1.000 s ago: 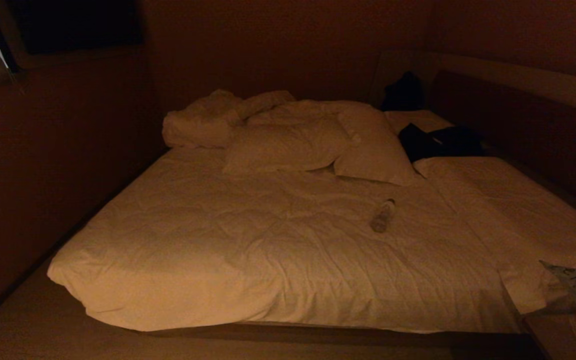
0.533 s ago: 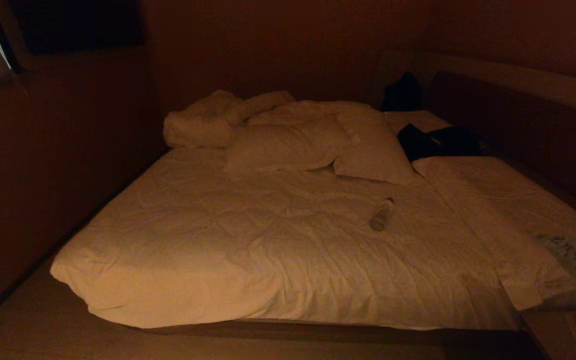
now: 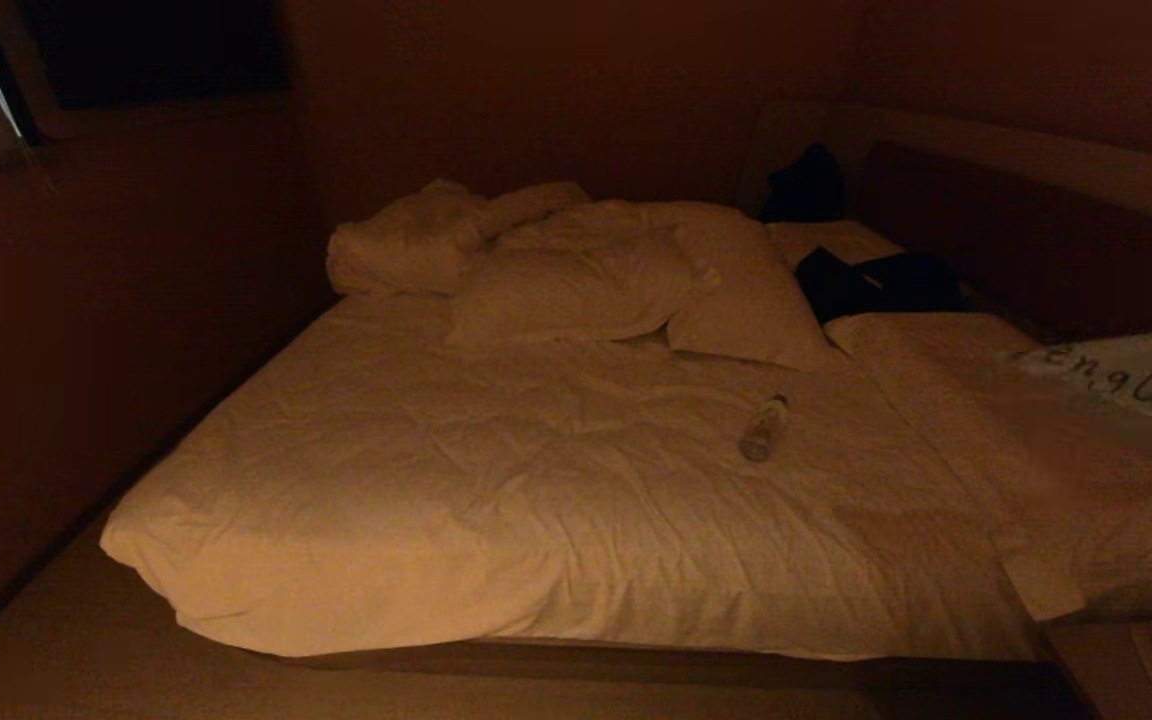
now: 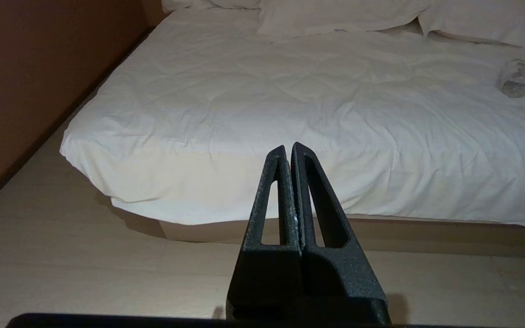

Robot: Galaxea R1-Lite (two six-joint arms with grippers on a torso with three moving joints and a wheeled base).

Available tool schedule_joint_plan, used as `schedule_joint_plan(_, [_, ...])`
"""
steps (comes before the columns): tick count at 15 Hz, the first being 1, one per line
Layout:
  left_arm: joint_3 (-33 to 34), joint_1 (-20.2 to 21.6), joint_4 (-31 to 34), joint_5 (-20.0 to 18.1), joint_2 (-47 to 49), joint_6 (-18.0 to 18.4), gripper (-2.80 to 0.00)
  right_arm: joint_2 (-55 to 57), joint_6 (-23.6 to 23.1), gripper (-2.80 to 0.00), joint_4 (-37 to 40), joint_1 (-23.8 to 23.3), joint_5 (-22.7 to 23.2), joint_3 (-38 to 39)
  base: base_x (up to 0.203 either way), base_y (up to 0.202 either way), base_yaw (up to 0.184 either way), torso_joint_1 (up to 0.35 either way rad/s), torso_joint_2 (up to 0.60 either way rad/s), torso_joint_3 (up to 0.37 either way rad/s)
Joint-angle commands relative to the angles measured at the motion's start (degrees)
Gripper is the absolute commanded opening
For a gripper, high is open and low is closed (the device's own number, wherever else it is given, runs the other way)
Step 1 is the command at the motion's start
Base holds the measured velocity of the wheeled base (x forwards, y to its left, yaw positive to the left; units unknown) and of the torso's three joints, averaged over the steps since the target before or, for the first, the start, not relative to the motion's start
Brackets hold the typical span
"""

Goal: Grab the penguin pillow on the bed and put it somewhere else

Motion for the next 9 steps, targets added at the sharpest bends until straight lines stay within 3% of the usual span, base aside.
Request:
schedule_joint_plan(1, [0.00, 0.04, -0.02, 0.02, -0.06, -0.01, -2.80, 10.42, -2.85, -2.80, 0.59, 0.52, -0.31, -7.93, 0.000, 0.000, 0.000, 0.000, 0.00, 0.000])
schedule_joint_plan(6, [0.00, 0.04, -0.02, 0.02, 0.01, -0.01, -2.80, 29.13, -3.96, -2.80, 0.73, 0.63, 1.36, -20.40, 0.000, 0.000, 0.000, 0.000, 0.00, 0.000])
schedule_joint_plan(9, [0.00, 0.04, -0.02, 0.02, -0.06, -0.01, -2.80, 36.70, -9.03, -2.80, 0.69, -1.19, 5.15, -22.84, 0.000, 0.000, 0.000, 0.000, 0.00, 0.000])
